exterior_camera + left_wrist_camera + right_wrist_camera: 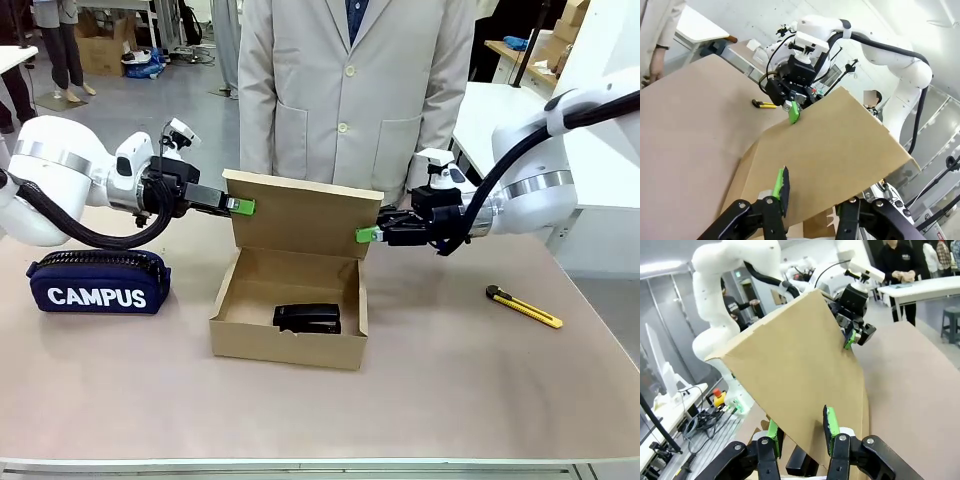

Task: Pack the item into the box.
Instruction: Close the Mailer Box.

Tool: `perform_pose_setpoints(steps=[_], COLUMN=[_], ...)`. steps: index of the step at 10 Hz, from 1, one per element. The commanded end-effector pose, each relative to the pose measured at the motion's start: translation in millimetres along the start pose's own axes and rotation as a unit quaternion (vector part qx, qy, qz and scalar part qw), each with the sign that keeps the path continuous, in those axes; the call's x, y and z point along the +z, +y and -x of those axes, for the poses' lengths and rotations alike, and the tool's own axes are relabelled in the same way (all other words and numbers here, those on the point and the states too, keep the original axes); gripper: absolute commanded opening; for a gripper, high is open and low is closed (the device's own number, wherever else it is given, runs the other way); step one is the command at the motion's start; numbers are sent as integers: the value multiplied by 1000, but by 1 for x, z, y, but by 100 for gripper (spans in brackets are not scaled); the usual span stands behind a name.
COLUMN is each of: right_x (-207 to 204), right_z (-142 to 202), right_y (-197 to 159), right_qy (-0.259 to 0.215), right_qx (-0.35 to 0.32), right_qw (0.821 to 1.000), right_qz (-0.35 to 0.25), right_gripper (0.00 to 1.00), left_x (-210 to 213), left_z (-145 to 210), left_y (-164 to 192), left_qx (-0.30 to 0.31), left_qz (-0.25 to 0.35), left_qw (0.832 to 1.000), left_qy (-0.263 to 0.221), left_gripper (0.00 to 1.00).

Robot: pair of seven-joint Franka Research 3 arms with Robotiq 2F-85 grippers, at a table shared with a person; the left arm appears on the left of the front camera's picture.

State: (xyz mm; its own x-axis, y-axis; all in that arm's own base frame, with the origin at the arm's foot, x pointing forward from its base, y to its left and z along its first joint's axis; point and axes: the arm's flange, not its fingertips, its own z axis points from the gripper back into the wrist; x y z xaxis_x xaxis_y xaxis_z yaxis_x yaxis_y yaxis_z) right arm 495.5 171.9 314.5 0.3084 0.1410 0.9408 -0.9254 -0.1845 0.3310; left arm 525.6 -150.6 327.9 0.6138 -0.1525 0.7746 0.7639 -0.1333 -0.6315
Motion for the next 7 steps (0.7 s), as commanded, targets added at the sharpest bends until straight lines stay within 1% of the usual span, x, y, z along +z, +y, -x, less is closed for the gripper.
perform_pose_setpoints(steps=[1,2,3,4,5,6,7], right_x=[1,1,0,3,3,0,-6], right_z=[-5,-5,1,1,2,4,9], right_y=[-6,-6,-2,-3,-1,2,5], right_qy=[10,10,1,-4,4,22,40], right_qx=[-17,-17,-3,45,85,139,180], right_qw=[1000,1000,1000,999,996,990,983], right_qz=[-8,-8,-1,-10,-19,-20,-17], right_gripper=[45,45,45,45,45,45,45], left_x=[2,2,0,3,6,12,16], left_z=[-5,-5,1,4,7,13,17], left_y=[0,0,1,1,-1,-6,-9], left_qx=[10,10,2,-22,-55,-120,-149], left_qz=[11,11,4,18,30,40,43], left_qw=[1000,1000,1000,999,998,991,987], left_qy=[-9,-9,-1,17,31,42,47], left_gripper=[48,48,48,48,48,48,48])
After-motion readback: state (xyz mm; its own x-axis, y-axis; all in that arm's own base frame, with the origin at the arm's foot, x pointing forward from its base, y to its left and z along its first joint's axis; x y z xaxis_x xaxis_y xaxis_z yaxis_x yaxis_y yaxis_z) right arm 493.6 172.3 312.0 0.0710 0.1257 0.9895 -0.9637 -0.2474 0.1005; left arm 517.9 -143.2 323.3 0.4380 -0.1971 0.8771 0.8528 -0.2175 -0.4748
